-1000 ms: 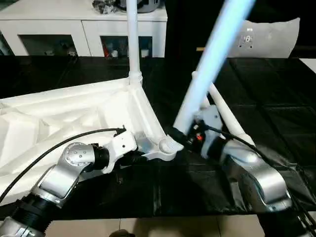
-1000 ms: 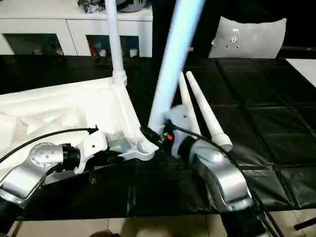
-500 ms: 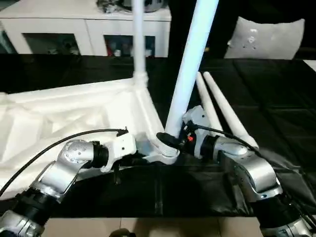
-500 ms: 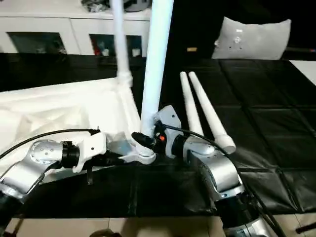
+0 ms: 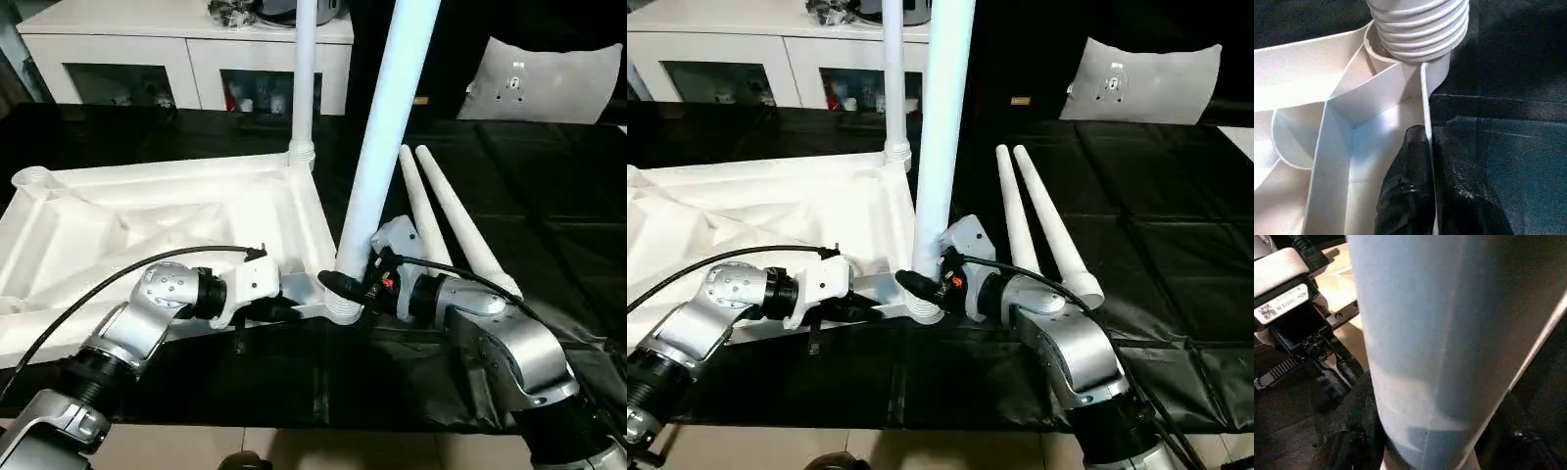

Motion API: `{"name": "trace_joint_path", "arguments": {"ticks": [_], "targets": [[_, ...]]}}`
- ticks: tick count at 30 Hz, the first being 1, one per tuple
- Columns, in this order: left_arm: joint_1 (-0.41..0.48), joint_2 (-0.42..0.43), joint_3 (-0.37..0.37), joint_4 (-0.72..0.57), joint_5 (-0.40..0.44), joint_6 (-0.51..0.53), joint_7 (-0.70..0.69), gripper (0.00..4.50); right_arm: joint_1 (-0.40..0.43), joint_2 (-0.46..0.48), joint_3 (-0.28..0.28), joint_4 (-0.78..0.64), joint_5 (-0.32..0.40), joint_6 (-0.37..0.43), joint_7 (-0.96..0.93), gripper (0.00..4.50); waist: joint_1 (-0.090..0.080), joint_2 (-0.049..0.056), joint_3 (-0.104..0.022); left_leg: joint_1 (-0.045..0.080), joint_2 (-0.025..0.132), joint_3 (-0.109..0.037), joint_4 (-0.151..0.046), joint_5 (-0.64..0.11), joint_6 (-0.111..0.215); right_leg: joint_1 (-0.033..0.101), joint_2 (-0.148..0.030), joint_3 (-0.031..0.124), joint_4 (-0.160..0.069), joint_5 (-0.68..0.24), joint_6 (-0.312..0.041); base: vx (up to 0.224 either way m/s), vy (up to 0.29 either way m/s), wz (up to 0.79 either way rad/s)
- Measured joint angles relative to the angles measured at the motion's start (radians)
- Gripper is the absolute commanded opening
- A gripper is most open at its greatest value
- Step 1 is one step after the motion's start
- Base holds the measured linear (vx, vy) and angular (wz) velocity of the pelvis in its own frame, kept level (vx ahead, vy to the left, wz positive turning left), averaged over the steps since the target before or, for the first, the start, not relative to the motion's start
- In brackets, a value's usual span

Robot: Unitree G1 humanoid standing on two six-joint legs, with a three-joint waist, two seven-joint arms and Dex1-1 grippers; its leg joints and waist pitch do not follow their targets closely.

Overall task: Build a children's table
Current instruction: Insert table leg to table base

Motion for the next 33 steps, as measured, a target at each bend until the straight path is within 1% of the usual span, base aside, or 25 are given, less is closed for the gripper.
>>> {"name": "trace_joint_path", "arguments": {"ticks": [6, 11, 19, 22, 25, 27, 29, 33], "targets": [[0.029, 0.002, 0.026, -0.027, -0.002, 0.013, -0.006, 0.0, -0.02, 0.001, 0.0, 0.03, -0.003, -0.005, -0.002, 1.89, -0.01, 0.0, 0.0, 0.0, 0.0, 0.0, 0.0, 0.0, 0.0, 0.0, 0.0, 0.0, 0.0, 0.0, 0.0, 0.0, 0.0, 0.0], [0.034, 0.001, 0.027, -0.038, -0.018, 0.033, -0.027, 0.0, -0.023, 0.003, 0.001, 0.047, -0.004, -0.003, 0.003, 1.89, -0.01, 0.0, 0.0, 0.001, 0.0, 0.001, 0.0, 0.0, 0.0, 0.0, 0.0, 0.001, 0.0, 0.0, 0.0, 0.0, 0.0, 0.0], [0.034, 0.0, 0.032, -0.047, -0.015, 0.069, -0.028, 0.0, -0.026, 0.006, -0.007, 0.07, 0.002, -0.015, 0.023, 1.89, -0.011, 0.0, 0.0, 0.001, 0.0, 0.001, 0.0, 0.0, 0.0, 0.0, 0.0, 0.001, 0.0, -0.001, 0.0, 0.0, 0.0, 0.0], [0.034, -0.001, 0.033, -0.047, -0.012, 0.072, -0.019, 0.0, -0.013, 0.034, -0.047, 0.096, 0.03, -0.015, 0.022, 1.89, -0.011, 0.0, -0.001, 0.002, 0.0, 0.001, 0.0, 0.0, 0.0, 0.001, 0.0, 0.001, 0.0, -0.001, 0.0, 0.0, 0.0, 0.0], [0.034, -0.004, 0.036, -0.047, -0.011, 0.08, -0.019, 0.0, 0.004, 0.068, -0.106, 0.128, 0.086, 0.0, 0.013, 1.89, -0.011, 0.0, -0.001, 0.003, 0.0, 0.001, 0.0, 0.0, 0.0, 0.001, 0.0, 0.001, 0.0, 0.0, 0.0, 0.0, 0.0, 0.0], [0.034, -0.007, 0.037, -0.049, -0.011, 0.088, -0.017, 0.0, 0.025, 0.086, -0.139, 0.148, 0.119, -0.013, 0.013, 1.89, -0.01, 0.0, -0.001, 0.003, 0.0, 0.001, 0.0, 0.0, 0.0, 0.002, 0.0, 0.001, 0.0, 0.0, 0.0, 0.0, 0.0, 0.0], [0.035, -0.009, 0.037, -0.052, -0.01, 0.095, -0.016, 0.0, 0.053, 0.102, -0.158, 0.157, 0.138, -0.043, 0.016, 1.89, -0.01, 0.002, -0.001, 0.003, 0.0, 0.001, 0.0, 0.0, 0.0, 0.002, 0.0, 0.001, -0.001, -0.001, 0.0, 0.0, 0.0, 0.0], [0.042, -0.016, 0.037, -0.065, -0.005, 0.098, -0.014, 0.0, 0.116, 0.109, -0.16, 0.144, 0.14, -0.114, 0.029, 1.89, -0.007, 0.004, -0.003, 0.002, 0.0, 0.001, -0.001, -0.001, 0.001, 0.002, 0.0, 0.001, -0.003, -0.001, 0.0, 0.0, 0.0, 0.0]]}}
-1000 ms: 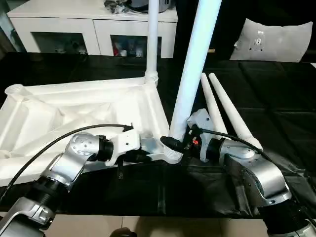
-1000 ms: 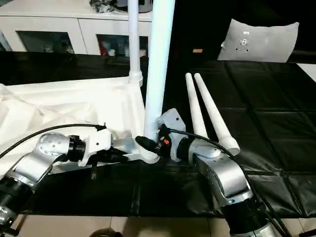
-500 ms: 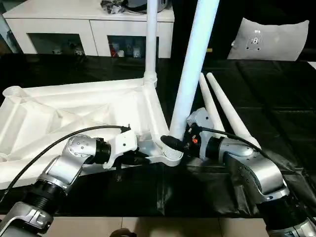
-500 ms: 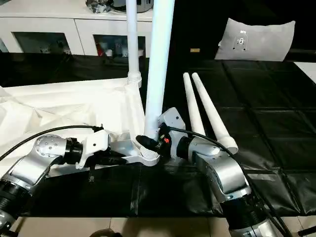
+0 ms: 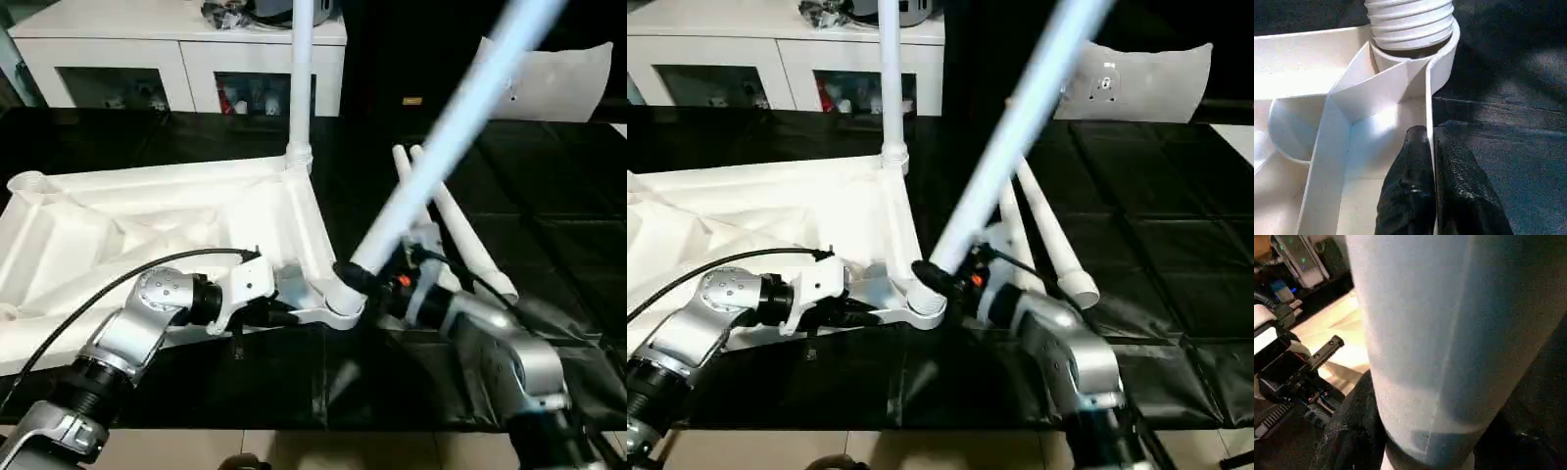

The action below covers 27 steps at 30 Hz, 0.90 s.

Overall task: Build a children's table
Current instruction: Insert table leg to table base

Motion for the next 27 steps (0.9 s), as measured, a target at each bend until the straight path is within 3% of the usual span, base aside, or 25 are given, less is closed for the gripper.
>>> {"name": "trace_joint_path", "arguments": {"ticks": [3, 10, 18, 27], "targets": [[0.007, -0.004, -0.001, -0.01, 0.003, -0.001, 0.0, 0.0, 0.037, -0.003, 0.008, -0.02, -0.014, -0.054, 0.004, 1.89, 0.002, 0.004, -0.002, 0.0, 0.0, 0.0, -0.001, -0.001, 0.002, 0.001, 0.0, 0.0, -0.004, 0.0, 0.0, 0.0, 0.0, 0.0], [0.009, -0.004, -0.004, -0.015, 0.009, -0.009, 0.0, 0.0, 0.044, -0.073, 0.099, -0.059, -0.134, -0.183, 0.009, 1.89, 0.006, 0.004, -0.002, 0.0, 0.0, 0.001, -0.004, -0.001, 0.002, 0.002, 0.0, -0.001, -0.007, 0.0, 0.001, 0.0, 0.0, 0.0], [0.02, 0.005, -0.004, -0.03, 0.016, -0.014, 0.001, 0.0, -0.004, -0.124, 0.155, -0.036, -0.183, -0.215, 0.088, 1.89, 0.003, 0.003, -0.002, 0.001, 0.0, 0.001, -0.009, -0.001, 0.002, 0.003, 0.0, -0.001, -0.012, -0.001, 0.001, 0.0, 0.0, 0.0], [0.012, 0.017, -0.004, -0.013, 0.008, -0.043, -0.036, 0.0, -0.032, -0.141, 0.162, -0.012, -0.179, -0.216, 0.171, 1.89, -0.001, 0.001, 0.003, 0.004, 0.0, 0.002, -0.019, -0.001, 0.001, 0.005, 0.0, -0.002, -0.018, -0.002, 0.002, 0.0, 0.0, 0.0]]}}
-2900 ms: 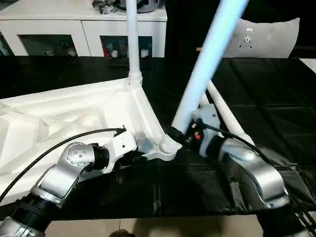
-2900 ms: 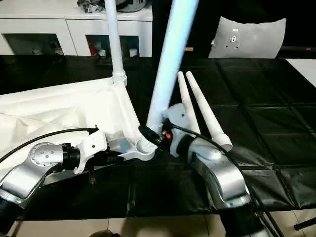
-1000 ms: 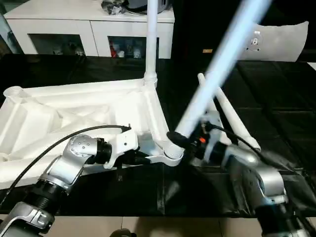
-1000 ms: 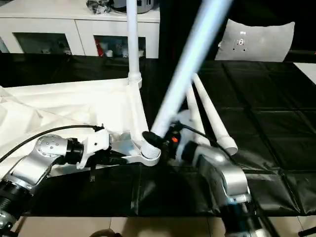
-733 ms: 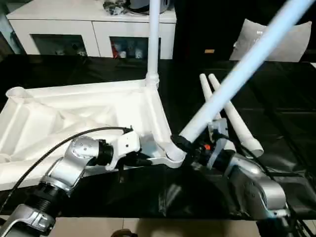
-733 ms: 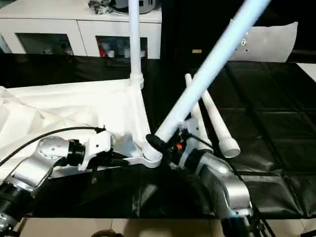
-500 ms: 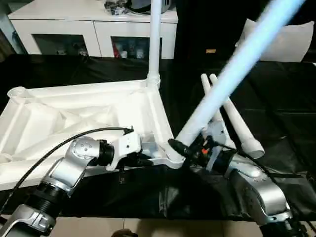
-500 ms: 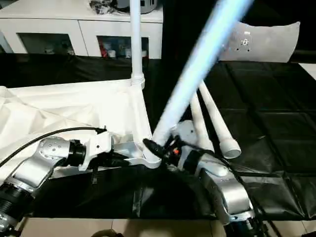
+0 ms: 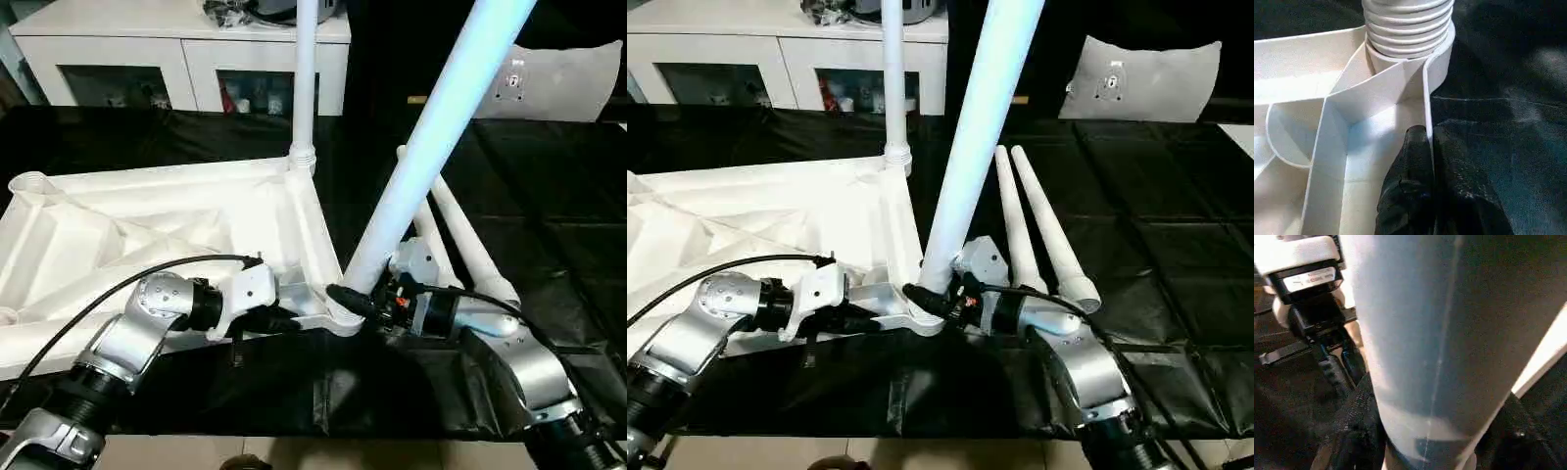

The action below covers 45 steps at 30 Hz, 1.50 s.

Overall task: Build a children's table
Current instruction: Insert table leg to table base

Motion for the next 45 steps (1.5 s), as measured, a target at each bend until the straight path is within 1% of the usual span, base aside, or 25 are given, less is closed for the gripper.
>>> {"name": "trace_joint_path", "arguments": {"ticks": [4, 8, 12, 15, 17, 20, 21, 23, 25, 28, 29, 30, 33, 35, 37, 38, 39, 40, 42, 45], "targets": [[-0.059, -0.001, -0.013, 0.075, 0.001, -0.034, -0.052, 0.0, -0.003, -0.017, 0.003, -0.02, 0.007, 0.019, 0.029, 1.89, 0.004, 0.002, 0.005, 0.0, 0.0, 0.001, -0.004, 0.0, 0.0, 0.0, 0.0, 0.0, -0.001, -0.002, 0.0, 0.0, 0.0, 0.0], [-0.141, -0.002, -0.044, 0.16, 0.008, -0.074, -0.102, 0.0, -0.005, -0.031, 0.006, -0.059, 0.009, 0.051, 0.036, 1.89, 0.005, 0.011, 0.012, 0.0, 0.0, 0.001, -0.004, 0.0, 0.0, 0.0, 0.0, 0.0, -0.003, -0.004, 0.0, 0.0, 0.0, 0.0], [-0.188, -0.002, -0.051, 0.223, 0.02, -0.102, -0.136, 0.0, -0.007, -0.019, 0.008, -0.065, 0.001, 0.056, 0.036, 1.89, 0.0, 0.013, 0.013, 0.0, 0.0, 0.002, -0.008, 0.0, 0.0, -0.001, 0.0, -0.001, -0.004, -0.004, -0.001, 0.0, 0.0, 0.0], [-0.193, 0.007, -0.05, 0.234, 0.02, -0.111, -0.138, 0.0, -0.015, -0.001, 0.008, -0.055, -0.016, 0.056, 0.036, 1.89, -0.005, 0.015, 0.014, 0.001, 0.0, 0.003, -0.01, 0.0, 0.0, -0.001, 0.0, -0.001, -0.004, -0.005, -0.002, 0.0, 0.0, 0.0], [-0.193, 0.015, -0.05, 0.234, 0.019, -0.112, -0.138, 0.0, -0.028, 0.021, 0.012, -0.036, -0.023, 0.051, 0.032, 1.89, -0.006, 0.013, 0.016, 0.004, 0.0, 0.003, -0.012, 0.001, -0.001, 0.0, 0.0, 0.0, -0.004, -0.005, -0.002, 0.0, 0.0, 0.0], [-0.179, 0.036, -0.031, 0.231, 0.019, -0.1, -0.135, 0.0, -0.057, 0.057, 0.035, 0.015, -0.046, 0.024, 0.003, 1.89, -0.021, 0.005, 0.018, 0.012, 0.0, 0.004, -0.019, 0.004, -0.006, 0.001, 0.0, 0.001, -0.004, -0.004, -0.003, 0.0, 0.0, 0.0], [-0.156, 0.048, -0.011, 0.211, 0.019, -0.089, -0.128, 0.0, -0.065, 0.078, 0.042, 0.035, -0.06, 0.01, -0.014, 1.89, -0.031, 0.001, 0.018, 0.013, 0.0, 0.004, -0.023, 0.004, -0.007, 0.001, 0.0, 0.0, -0.004, -0.006, 0.0, 0.0, 0.0, 0.0], [-0.113, 0.064, 0.015, 0.158, 0.021, -0.055, -0.101, 0.0, -0.083, 0.107, 0.059, 0.067, -0.073, -0.003, -0.041, 1.89, -0.04, -0.003, 0.018, 0.014, 0.0, 0.003, -0.025, 0.004, -0.007, 0.0, 0.0, -0.001, -0.004, -0.006, 0.001, 0.0, 0.0, 0.0], [-0.056, 0.078, 0.042, 0.075, 0.021, -0.005, -0.062, 0.0, -0.1, 0.141, 0.067, 0.098, -0.081, -0.012, -0.069, 1.89, -0.045, -0.005, 0.019, 0.015, 0.0, 0.001, -0.025, 0.004, -0.007, -0.003, 0.0, -0.001, -0.004, -0.007, 0.001, 0.0, 0.0, 0.0], [0.015, 0.085, 0.074, -0.042, 0.021, 0.074, -0.003, 0.0, -0.111, 0.157, 0.066, 0.123, -0.081, -0.022, -0.093, 1.89, -0.056, -0.006, 0.018, 0.015, 0.0, 0.002, -0.025, 0.004, -0.008, -0.006, 0.0, 0.0, -0.008, -0.007, 0.001, 0.0, 0.0, 0.0], [0.064, 0.079, 0.095, -0.124, 0.021, 0.134, 0.04, 0.0, -0.121, 0.17, 0.06, 0.136, -0.082, -0.022, -0.103, 1.89, -0.061, -0.007, 0.017, 0.013, 0.0, 0.003, -0.025, 0.004, -0.008, -0.008, 0.0, 0.001, -0.009, -0.005, -0.001, 0.0, 0.0, 0.0], [0.108, 0.069, 0.112, -0.192, 0.021, 0.187, 0.078, 0.0, -0.126, 0.178, 0.055, 0.141, -0.082, -0.022, -0.11, 1.89, -0.062, -0.008, 0.017, 0.012, 0.0, 0.003, -0.024, 0.004, -0.008, -0.008, 0.0, 0.001, -0.01, -0.002, -0.006, 0.0, 0.0, 0.0], [0.191, 0.035, 0.136, -0.351, 0.023, 0.339, 0.171, 0.0, -0.131, 0.189, 0.037, 0.155, -0.082, -0.023, -0.121, 1.89, -0.061, -0.015, 0.014, 0.014, 0.0, 0.004, -0.025, 0.004, -0.008, -0.009, 0.0, 0.001, -0.013, -0.001, -0.009, 0.0, 0.0, 0.0], [0.233, -0.009, 0.145, -0.439, 0.034, 0.437, 0.234, 0.0, -0.134, 0.197, 0.023, 0.17, -0.082, -0.032, -0.14, 1.89, -0.058, -0.017, 0.013, 0.014, 0.0, 0.004, -0.025, 0.004, -0.008, -0.009, 0.0, 0.0, -0.013, 0.0, -0.011, 0.0, 0.0, 0.0], [0.25, -0.048, 0.144, -0.487, 0.041, 0.501, 0.279, 0.0, -0.136, 0.203, 0.011, 0.176, -0.081, -0.034, -0.159, 1.89, -0.053, -0.02, 0.013, 0.014, 0.0, 0.004, -0.025, 0.004, -0.008, -0.01, 0.0, 0.0, -0.013, 0.004, -0.016, 0.0, 0.0, 0.0], [0.256, -0.09, 0.139, -0.51, 0.044, 0.544, 0.319, 0.0, -0.137, 0.208, -0.001, 0.182, -0.081, -0.035, -0.174, 1.89, -0.049, -0.02, 0.013, 0.014, 0.0, 0.004, -0.025, 0.004, -0.008, -0.011, 0.0, 0.0, -0.013, 0.004, -0.016, 0.0, 0.0, 0.0], [0.258, -0.11, 0.132, -0.52, 0.046, 0.564, 0.343, 0.0, -0.139, 0.207, -0.006, 0.19, -0.081, -0.035, -0.181, 1.89, -0.045, -0.022, 0.014, 0.013, 0.0, 0.004, -0.025, 0.004, -0.008, -0.011, 0.0, 0.0, -0.013, 0.005, -0.016, 0.0, 0.0, 0.0], [0.258, -0.119, 0.126, -0.528, 0.047, 0.577, 0.361, 0.0, -0.142, 0.209, -0.011, 0.196, -0.081, -0.035, -0.187, 1.89, -0.042, -0.027, 0.015, 0.013, 0.0, 0.004, -0.025, 0.004, -0.008, -0.011, 0.0, -0.001, -0.012, 0.005, -0.016, 0.0, 0.0, 0.0], [0.257, -0.126, 0.116, -0.545, 0.051, 0.596, 0.387, 0.0, -0.142, 0.213, -0.018, 0.2, -0.08, -0.035, -0.197, 1.89, -0.034, -0.033, 0.016, 0.014, 0.002, 0.004, -0.025, 0.004, -0.009, -0.011, 0.001, -0.002, -0.012, 0.005, -0.015, 0.0, 0.0, 0.0], [0.234, -0.145, 0.099, -0.531, 0.084, 0.597, 0.42, 0.0, -0.143, 0.222, -0.035, 0.21, -0.083, -0.036, -0.217, 1.89, -0.031, -0.035, 0.016, 0.013, 0.002, 0.004, -0.025, 0.004, -0.009, -0.012, 0.002, -0.001, -0.012, 0.003, -0.011, 0.0, 0.0, 0.0]]}}
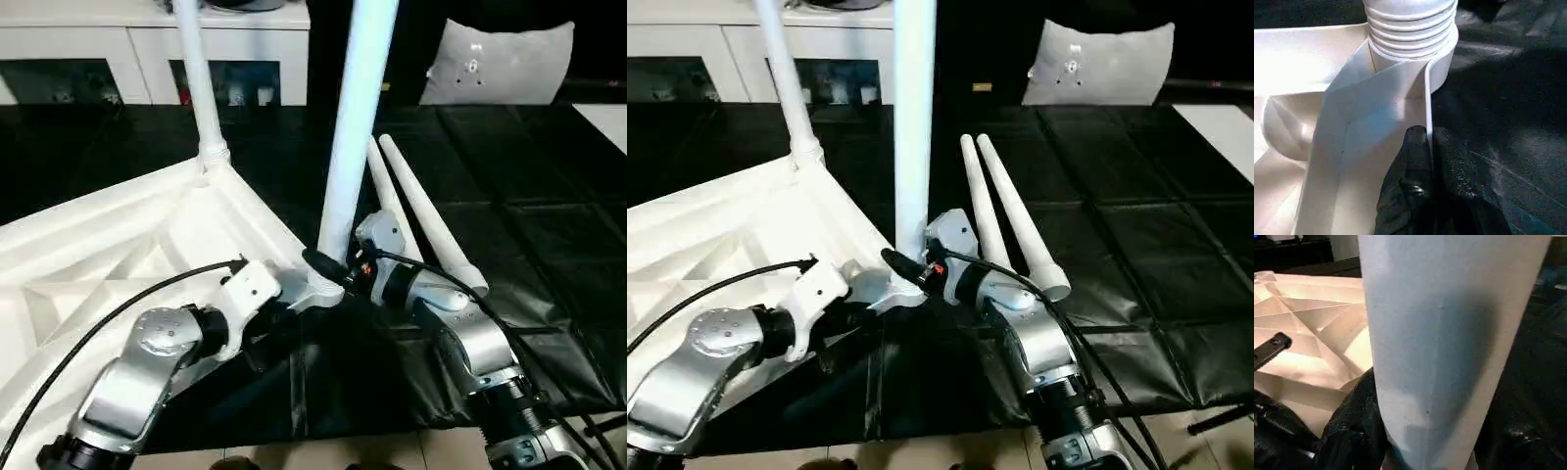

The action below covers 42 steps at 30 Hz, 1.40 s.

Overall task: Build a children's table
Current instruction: Insert table leg to table base

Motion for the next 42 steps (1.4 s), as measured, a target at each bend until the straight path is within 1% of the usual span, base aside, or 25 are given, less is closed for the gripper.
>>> {"name": "trace_joint_path", "arguments": {"ticks": [4, 5, 6, 8, 10, 13, 15, 19, 21, 22, 23, 26, 27, 29, 32, 34, 37, 39, 42], "targets": [[-0.013, -0.003, -0.002, 0.016, 0.016, -0.003, 0.012, 0.0, -0.002, 0.028, -0.015, 0.014, -0.003, 0.0, -0.036, 1.89, 0.0, -0.001, 0.001, 0.0, 0.0, 0.0, 0.0, 0.0, 0.0, 0.0, 0.0, 0.0, 0.0, -0.001, 0.001, 0.0, 0.0, 0.0], [-0.017, -0.003, -0.002, 0.019, 0.016, -0.003, 0.014, 0.0, -0.007, 0.032, -0.019, 0.023, -0.002, 0.0, -0.038, 2.24, 0.0, 0.0, 0.001, 0.0, 0.0, 0.0, 0.0, 0.0, 0.0, -0.001, 0.0, 0.0, 0.0, -0.001, 0.001, 0.0, 0.0, 0.0], [-0.02, 0.003, -0.003, 0.023, 0.016, -0.003, 0.017, 0.0, -0.01, 0.034, -0.021, 0.03, 0.0, 0.0, -0.038, 2.24, 0.0, 0.0, 0.001, 0.0, 0.0, 0.0, 0.0, 0.0, 0.0, -0.001, 0.0, 0.0, -0.001, -0.001, 0.001, 0.0, 0.0, 0.0], [-0.028, 0.009, -0.014, 0.027, 0.019, -0.003, 0.03, 0.0, -0.012, 0.042, -0.029, 0.04, 0.003, -0.002, -0.04, 2.64, 0.0, -0.001, 0.001, -0.001, 0.0, 0.0, 0.0, 0.0, 0.0, -0.001, 0.0, 0.0, -0.001, -0.001, 0.001, 0.0, 0.0, 0.0], [-0.03, 0.012, -0.02, 0.027, 0.026, -0.009, 0.042, 0.0, -0.013, 0.047, -0.03, 0.061, 0.003, 0.0, -0.045, 2.7, 0.0, -0.001, 0.002, -0.002, 0.0, 0.0, 0.0, 0.0, 0.0, -0.002, 0.0, 0.0, -0.001, 0.0, 0.001, 0.0, 0.0, 0.0], [-0.032, 0.014, -0.022, 0.025, 0.027, -0.014, 0.042, 0.0, -0.01, 0.051, -0.037, 0.077, 0.005, -0.007, -0.05, 3.07, 0.001, 0.001, 0.003, -0.003, 0.0, 0.0, 0.001, 0.001, -0.001, -0.003, 0.0, 0.001, -0.001, 0.004, -0.001, 0.0, 0.0, 0.0], [-0.04, 0.014, -0.017, 0.032, 0.019, -0.009, 0.041, 0.0, -0.008, 0.055, -0.04, 0.089, 0.002, -0.008, -0.051, 3.12, 0.001, 0.001, 0.004, -0.004, 0.0, 0.0, 0.001, 0.001, -0.001, -0.004, 0.0, 0.0, -0.001, 0.006, 0.0, 0.0, 0.0, 0.0], [-0.073, 0.019, -0.01, 0.05, -0.008, 0.021, 0.032, 0.0, -0.002, 0.057, -0.045, 0.107, 0.003, -0.011, -0.05, 3.5, 0.002, 0.004, 0.006, -0.006, 0.001, 0.0, 0.001, 0.001, -0.002, -0.005, 0.0, -0.001, -0.001, 0.011, -0.005, 0.0, 0.0, 0.0], [-0.087, 0.031, -0.009, 0.061, -0.016, 0.022, 0.024, 0.0, 0.021, 0.054, -0.046, 0.105, 0.006, -0.008, -0.046, 3.55, 0.004, 0.005, 0.006, -0.009, 0.002, 0.0, 0.002, 0.001, -0.002, -0.006, 0.001, -0.003, -0.001, 0.011, -0.005, 0.0, 0.0, 0.0], [-0.095, 0.038, -0.009, 0.069, -0.021, 0.014, 0.013, 0.0, 0.028, 0.045, -0.046, 0.092, 0.009, -0.008, -0.043, 3.62, 0.004, 0.008, 0.007, -0.009, 0.002, 0.0, 0.002, 0.001, -0.002, -0.006, 0.001, -0.003, -0.001, 0.011, -0.005, 0.0, 0.0, 0.0], [-0.104, 0.043, -0.01, 0.087, -0.023, -0.003, -0.001, 0.0, 0.043, 0.033, -0.048, 0.073, 0.012, -0.007, -0.036, 3.86, 0.005, 0.01, 0.008, -0.011, 0.002, 0.0, 0.002, 0.001, -0.002, -0.007, 0.001, -0.003, -0.002, 0.011, -0.004, 0.0, 0.0, 0.0], [-0.122, 0.07, -0.012, 0.127, -0.023, -0.067, -0.032, 0.0, 0.085, 0.002, -0.048, 0.023, 0.026, -0.007, 0.007, 4.01, 0.011, 0.012, 0.01, -0.015, 0.004, -0.001, 0.004, 0.002, -0.001, -0.01, 0.001, -0.005, -0.001, 0.011, -0.005, 0.0, 0.0, 0.0], [-0.128, 0.081, -0.017, 0.143, -0.023, -0.098, -0.045, 0.0, 0.099, -0.008, -0.05, 0.004, 0.031, -0.005, 0.021, 4.19, 0.011, 0.014, 0.011, -0.016, 0.004, -0.001, 0.004, 0.002, -0.001, -0.01, 0.001, -0.006, -0.001, 0.011, -0.004, 0.0, 0.0, 0.0], [-0.143, 0.116, -0.033, 0.177, -0.022, -0.166, -0.079, 0.0, 0.126, -0.041, -0.048, -0.031, 0.045, -0.003, 0.054, 4.36, 0.016, 0.016, 0.012, -0.016, 0.004, -0.001, 0.005, 0.002, -0.001, -0.01, 0.001, -0.006, -0.001, 0.011, -0.004, 0.0, 0.0, 0.0], [-0.169, 0.159, -0.051, 0.231, -0.012, -0.259, -0.133, 0.0, 0.142, -0.071, -0.051, -0.061, 0.056, -0.001, 0.088, 4.45, 0.02, 0.017, 0.013, -0.016, 0.004, -0.001, 0.006, 0.002, -0.001, -0.01, 0.001, -0.006, 0.0, 0.011, -0.004, 0.0, 0.0, 0.0], [-0.19, 0.169, -0.06, 0.277, -0.01, -0.323, -0.175, 0.0, 0.142, -0.101, -0.055, -0.106, 0.065, -0.001, 0.113, 4.45, 0.025, 0.017, 0.013, -0.016, 0.004, -0.001, 0.008, 0.002, -0.001, -0.01, 0.001, -0.006, 0.001, 0.011, -0.004, 0.0, 0.0, 0.0], [-0.211, 0.19, -0.061, 0.338, -0.032, -0.403, -0.258, 0.0, 0.137, -0.164, -0.053, -0.172, 0.082, 0.009, 0.18, 4.45, 0.032, 0.017, 0.013, -0.016, 0.004, -0.001, 0.009, 0.002, 0.0, -0.009, 0.001, -0.006, 0.001, 0.011, -0.004, 0.0, 0.0, 0.0], [-0.228, 0.204, -0.06, 0.376, -0.054, -0.429, -0.319, 0.0, 0.129, -0.207, -0.046, -0.194, 0.085, 0.028, 0.227, 4.45, 0.032, 0.017, 0.013, -0.016, 0.004, -0.001, 0.011, 0.002, 0.0, -0.009, 0.001, -0.006, 0.003, 0.011, -0.004, 0.0, 0.0, 0.0], [-0.241, 0.216, -0.061, 0.407, -0.089, -0.439, -0.4, 0.0, 0.112, -0.238, -0.037, -0.186, 0.083, 0.029, 0.278, 4.45, 0.032, 0.018, 0.013, -0.016, 0.004, -0.001, 0.013, 0.002, 0.0, -0.009, 0.0, -0.006, 0.005, 0.011, -0.004, 0.0, 0.0, 0.0]]}}
